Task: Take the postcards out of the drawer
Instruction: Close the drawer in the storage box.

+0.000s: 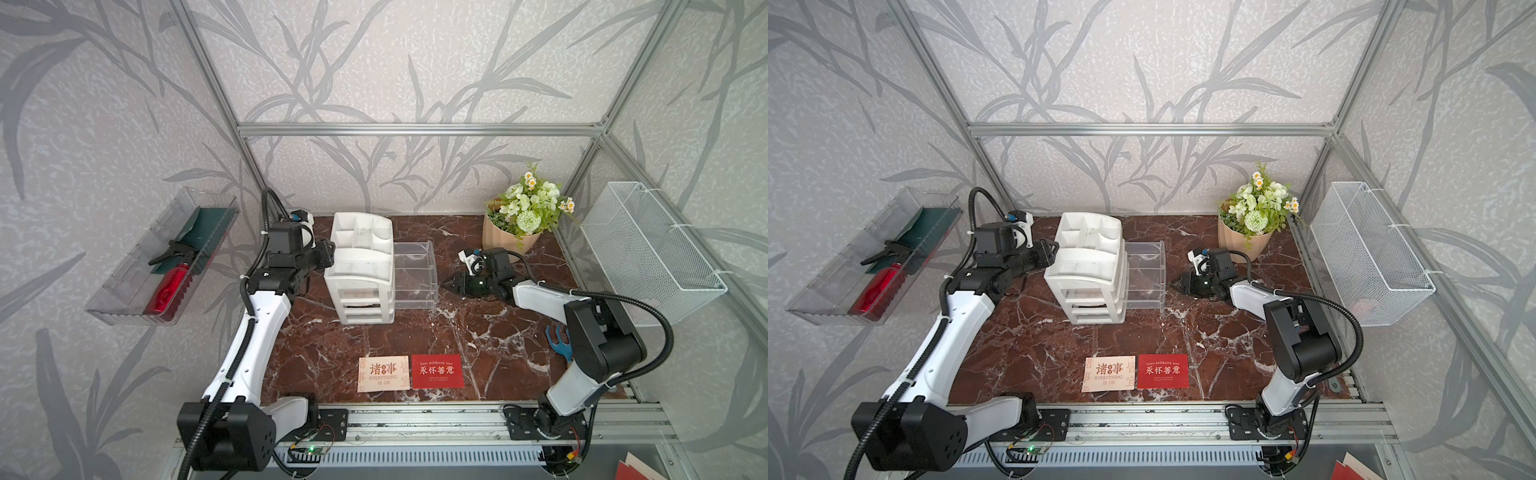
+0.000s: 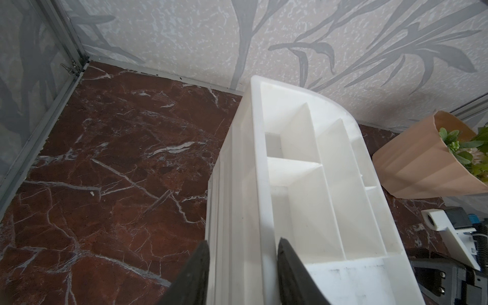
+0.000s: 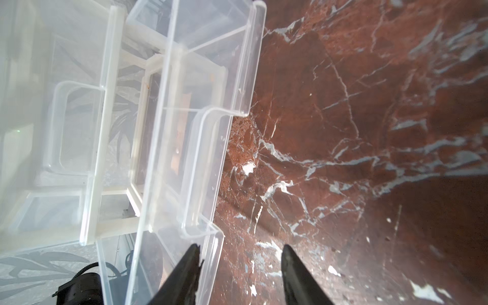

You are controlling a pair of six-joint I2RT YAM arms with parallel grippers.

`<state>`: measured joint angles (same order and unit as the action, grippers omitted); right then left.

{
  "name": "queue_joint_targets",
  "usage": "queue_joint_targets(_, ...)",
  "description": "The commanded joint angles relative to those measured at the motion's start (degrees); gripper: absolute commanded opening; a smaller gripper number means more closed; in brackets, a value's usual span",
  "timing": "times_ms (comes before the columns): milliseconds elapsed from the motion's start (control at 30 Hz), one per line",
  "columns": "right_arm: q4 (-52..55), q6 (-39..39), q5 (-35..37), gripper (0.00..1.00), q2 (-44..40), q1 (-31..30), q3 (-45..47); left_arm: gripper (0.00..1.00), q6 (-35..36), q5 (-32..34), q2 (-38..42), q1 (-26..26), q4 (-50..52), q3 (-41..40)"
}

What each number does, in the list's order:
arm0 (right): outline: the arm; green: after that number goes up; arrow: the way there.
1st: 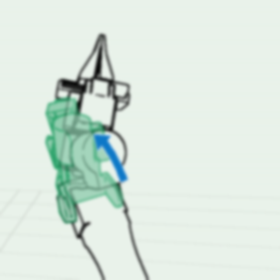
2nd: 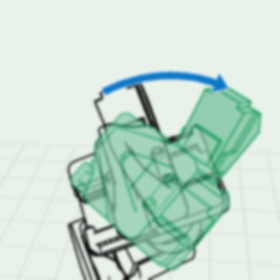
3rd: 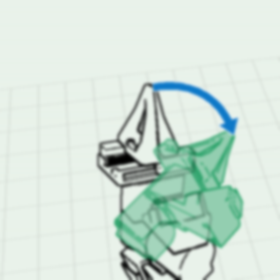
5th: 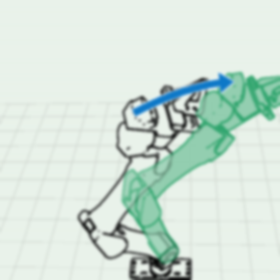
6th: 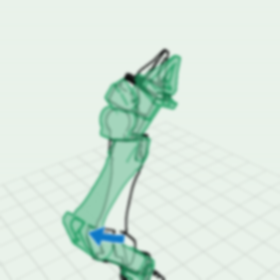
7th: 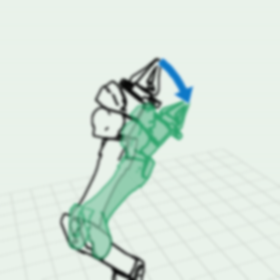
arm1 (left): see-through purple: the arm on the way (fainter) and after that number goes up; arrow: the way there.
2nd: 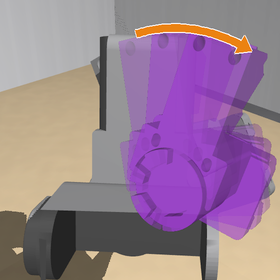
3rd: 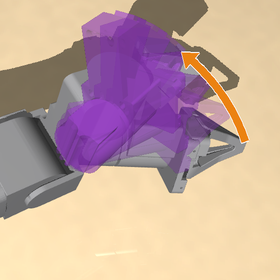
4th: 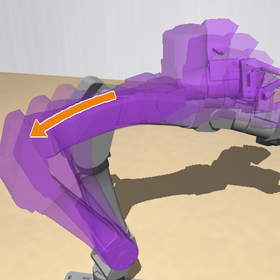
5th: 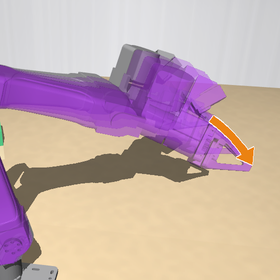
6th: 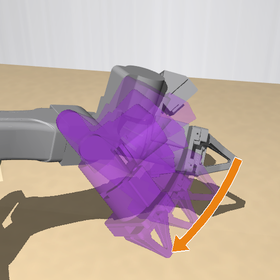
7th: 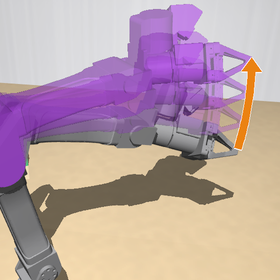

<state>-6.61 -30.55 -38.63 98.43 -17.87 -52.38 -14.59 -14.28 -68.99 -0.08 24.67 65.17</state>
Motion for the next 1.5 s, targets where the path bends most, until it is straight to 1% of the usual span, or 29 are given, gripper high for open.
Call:
queue_joint_targets(0, -2.7, -1.1, -2.1, 0.48, 2.4, 0.1, -1.8, 0.39, 0.7, -0.5, -1.4, -0.3, 1.7, 0.5)
queue_joint_targets(200, -3.8, -2.0, -3.1, 0.45, 5.5, -0.4, -4.2, 0.38, 0.9, -0.8, -1.7, -0.3, 1.7, 0.4)
queue_joint_targets(400, -4.6, -2.7, -3.4, 0.44, 7.9, -1.4, -6.4, 0.3, 1.0, -1.8, -2.6, -0.2, 2.0, 0.9)
queue_joint_targets(467, -5.0, -3.0, -3.5, 0.44, 8.4, -1.7, -6.9, 0.29, 1.0, -2.1, -2.5, -0.3, 2.0, 0.8)
queue_joint_targets(1000, -6.2, -4.8, -2.8, 0.43, 10.3, -7.9, -10.3, 0.27, 1.2, -4.3, -3.1, 0.0, 2.1, 0.6)
queue_joint_targets(1233, -7.6, -5.7, -2.5, 0.43, 12.3, -10.9, -12.8, 0.27, 1.4, -4.7, -3.0, 0.1, 2.1, 0.6)
queue_joint_targets(1267, -7.7, -7.4, -2.4, 0.43, 12.7, -11.3, -13.3, 0.27, 1.4, -4.8, -3.0, 0.2, 2.2, 0.6)
queue_joint_targets(1467, -8.8, -8.9, -2.2, 0.43, 14.8, -13.8, -16.2, 0.27, 1.4, -5.2, -3.1, 0.3, 2.1, 0.6)
